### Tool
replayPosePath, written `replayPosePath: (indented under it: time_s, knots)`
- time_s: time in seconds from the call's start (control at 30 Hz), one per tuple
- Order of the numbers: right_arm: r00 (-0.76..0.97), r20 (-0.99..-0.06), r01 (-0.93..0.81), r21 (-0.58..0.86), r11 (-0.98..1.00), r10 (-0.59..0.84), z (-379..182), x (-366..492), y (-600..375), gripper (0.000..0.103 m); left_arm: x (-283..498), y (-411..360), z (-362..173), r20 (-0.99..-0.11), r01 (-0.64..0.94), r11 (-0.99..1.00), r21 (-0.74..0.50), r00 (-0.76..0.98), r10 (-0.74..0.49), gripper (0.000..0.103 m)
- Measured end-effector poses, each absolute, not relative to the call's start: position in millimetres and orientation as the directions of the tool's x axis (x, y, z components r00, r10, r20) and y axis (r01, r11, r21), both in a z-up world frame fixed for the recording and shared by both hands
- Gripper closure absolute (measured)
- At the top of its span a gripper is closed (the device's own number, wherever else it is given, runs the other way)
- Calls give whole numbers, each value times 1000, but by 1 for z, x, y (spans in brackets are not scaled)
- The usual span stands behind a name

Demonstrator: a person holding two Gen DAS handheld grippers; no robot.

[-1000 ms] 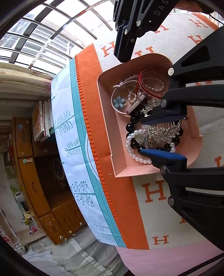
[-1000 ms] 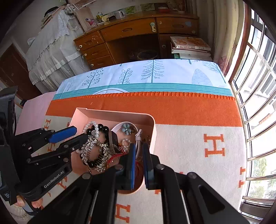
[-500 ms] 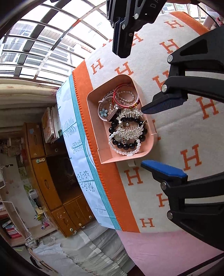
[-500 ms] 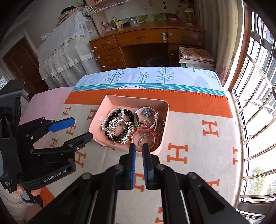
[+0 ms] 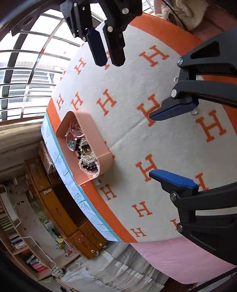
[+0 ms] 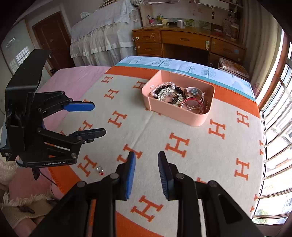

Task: Organize jewelry
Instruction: 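Withdraw both grippers toward the two small rings on the blanket, then grasp the red-stone ring with the left gripper while the right gripper grasps the pink-stone ring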

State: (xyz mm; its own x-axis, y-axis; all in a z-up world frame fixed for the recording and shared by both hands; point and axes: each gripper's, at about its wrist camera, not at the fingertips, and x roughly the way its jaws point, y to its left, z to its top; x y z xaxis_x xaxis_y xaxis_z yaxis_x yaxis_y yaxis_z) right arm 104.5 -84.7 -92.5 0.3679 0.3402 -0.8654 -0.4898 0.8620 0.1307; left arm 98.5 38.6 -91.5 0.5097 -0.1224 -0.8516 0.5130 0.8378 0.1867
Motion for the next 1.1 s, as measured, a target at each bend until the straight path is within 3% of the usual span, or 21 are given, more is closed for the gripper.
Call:
replayPosePath:
  time_s: [0.43,0.7,1.1]
  knots:
    - [224,-861,-669,205,714,457,-143,58,-77,74,42,47,-142,-890,718,691,79,363,-276,49]
    - [178,-881,-767,155,622,438,-171,41,-61,74,47,40,-158,-892,787,605,119,353,-283,49]
    - [201,-877,-800,110,590,436,-179,44,-57,74,65,42,-162,-897,811,583,48,292,-332,73]
